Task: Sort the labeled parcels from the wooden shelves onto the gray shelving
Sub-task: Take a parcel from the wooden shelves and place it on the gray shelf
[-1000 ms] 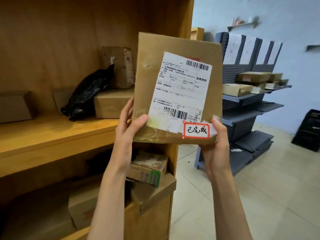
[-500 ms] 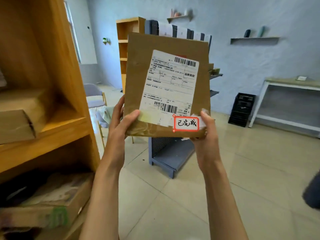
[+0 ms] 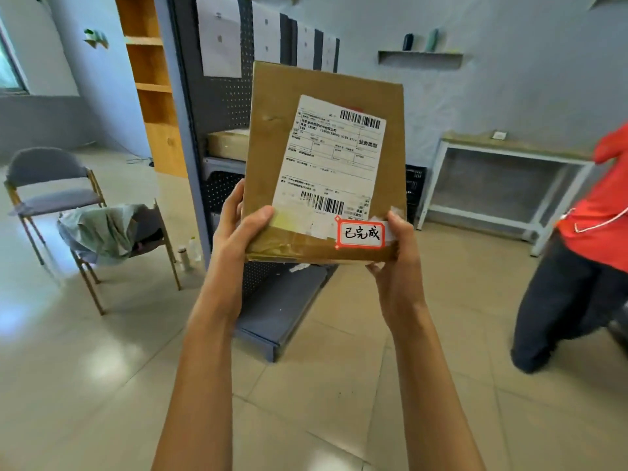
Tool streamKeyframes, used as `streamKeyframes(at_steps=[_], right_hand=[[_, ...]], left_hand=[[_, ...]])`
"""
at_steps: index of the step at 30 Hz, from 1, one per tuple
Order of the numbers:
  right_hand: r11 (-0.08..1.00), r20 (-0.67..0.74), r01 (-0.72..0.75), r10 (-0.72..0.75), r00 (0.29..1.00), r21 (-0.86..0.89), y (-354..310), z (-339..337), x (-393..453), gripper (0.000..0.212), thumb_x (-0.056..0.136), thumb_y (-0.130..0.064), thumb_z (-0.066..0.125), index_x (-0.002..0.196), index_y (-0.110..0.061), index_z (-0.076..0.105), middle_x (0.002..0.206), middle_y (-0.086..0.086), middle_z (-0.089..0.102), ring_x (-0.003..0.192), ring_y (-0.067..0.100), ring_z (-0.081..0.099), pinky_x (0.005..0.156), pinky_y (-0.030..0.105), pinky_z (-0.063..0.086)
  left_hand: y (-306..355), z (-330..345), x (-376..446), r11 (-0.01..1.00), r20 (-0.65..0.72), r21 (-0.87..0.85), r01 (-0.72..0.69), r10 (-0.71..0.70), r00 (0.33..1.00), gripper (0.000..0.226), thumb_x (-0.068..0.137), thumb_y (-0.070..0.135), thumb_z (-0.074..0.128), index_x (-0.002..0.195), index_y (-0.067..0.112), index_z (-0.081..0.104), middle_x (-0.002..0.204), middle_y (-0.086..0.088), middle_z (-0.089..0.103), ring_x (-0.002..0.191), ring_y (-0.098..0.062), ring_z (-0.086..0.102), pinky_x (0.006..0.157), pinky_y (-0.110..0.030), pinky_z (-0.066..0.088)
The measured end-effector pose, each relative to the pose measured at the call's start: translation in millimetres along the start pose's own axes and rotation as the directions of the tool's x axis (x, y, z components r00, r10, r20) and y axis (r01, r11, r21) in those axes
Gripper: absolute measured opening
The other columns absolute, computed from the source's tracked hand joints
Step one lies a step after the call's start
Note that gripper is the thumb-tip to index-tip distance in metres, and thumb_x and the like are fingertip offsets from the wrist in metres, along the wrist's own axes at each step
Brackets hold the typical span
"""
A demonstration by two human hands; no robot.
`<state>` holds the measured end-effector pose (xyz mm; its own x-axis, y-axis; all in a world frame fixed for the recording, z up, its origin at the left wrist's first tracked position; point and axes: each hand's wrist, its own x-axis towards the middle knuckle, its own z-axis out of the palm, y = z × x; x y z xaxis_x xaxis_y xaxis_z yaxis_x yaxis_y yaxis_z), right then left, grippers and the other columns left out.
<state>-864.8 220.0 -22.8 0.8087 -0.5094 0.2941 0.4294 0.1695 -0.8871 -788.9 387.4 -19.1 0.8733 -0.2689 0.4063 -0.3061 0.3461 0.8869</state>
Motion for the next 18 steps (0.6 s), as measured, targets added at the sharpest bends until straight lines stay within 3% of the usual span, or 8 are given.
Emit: streamKeyframes(at_steps=[4, 6, 13, 18], right_hand=[[0.999, -0.015, -0.001, 0.001, 1.0, -0.044, 1.0, -16.0, 81.7, 0.021, 0.085, -0.043, 0.051, 0.098, -0.027, 0.056, 0.083, -0.006, 0.069, 0.074, 0.002, 0.065, 0.067, 0.021, 0.044], [0.998, -0.031, 0.005, -0.007, 0.999, -0.067, 2.6, -27.3, 122.4, 0.029, 0.08, -0.045, 0.051, 0.103, -0.027, 0.055, 0.085, -0.006, 0.069, 0.075, 0.002, 0.065, 0.067, 0.02, 0.045], [0.999, -0.059, -0.042, 0.04, 0.997, -0.025, 34.5, -66.1, 238.6, 0.049, 0.076, -0.047, 0.052, 0.115, -0.018, 0.057, 0.097, 0.002, 0.068, 0.081, 0.006, 0.064, 0.075, 0.026, 0.044], [0.997, 0.031, -0.071, 0.071, 0.997, -0.026, 67.4, -81.3, 329.2, 0.038, 0.078, -0.047, 0.05, 0.107, -0.023, 0.057, 0.092, -0.002, 0.07, 0.079, 0.004, 0.065, 0.071, 0.022, 0.046]], left_hand=[[-32.1, 27.3, 75.4, 0.998, 0.026, -0.056, 0.015, -0.013, 1.0, 0.073, 0.078, 0.04, 0.063, 0.143, 0.021, 0.037, 0.124, 0.004, 0.063, 0.106, -0.015, 0.064, 0.09, -0.035, 0.049], [-49.9, 43.7, 112.2, 0.998, 0.025, -0.066, 0.011, -0.009, 1.0, 0.07, 0.081, 0.037, 0.059, 0.144, 0.017, 0.036, 0.118, 0.006, 0.065, 0.103, -0.013, 0.064, 0.088, -0.035, 0.048], [-106.1, 84.1, 213.2, 0.999, 0.053, -0.009, 0.038, -0.038, 0.998, 0.084, 0.069, 0.051, 0.064, 0.144, 0.023, 0.037, 0.131, 0.0, 0.06, 0.114, -0.019, 0.061, 0.099, -0.041, 0.047], [-141.7, 100.1, 280.4, 0.999, -0.026, 0.051, 0.02, -0.019, 0.999, 0.087, 0.067, 0.052, 0.064, 0.144, 0.023, 0.037, 0.128, 0.002, 0.062, 0.109, -0.015, 0.063, 0.099, -0.042, 0.047]])
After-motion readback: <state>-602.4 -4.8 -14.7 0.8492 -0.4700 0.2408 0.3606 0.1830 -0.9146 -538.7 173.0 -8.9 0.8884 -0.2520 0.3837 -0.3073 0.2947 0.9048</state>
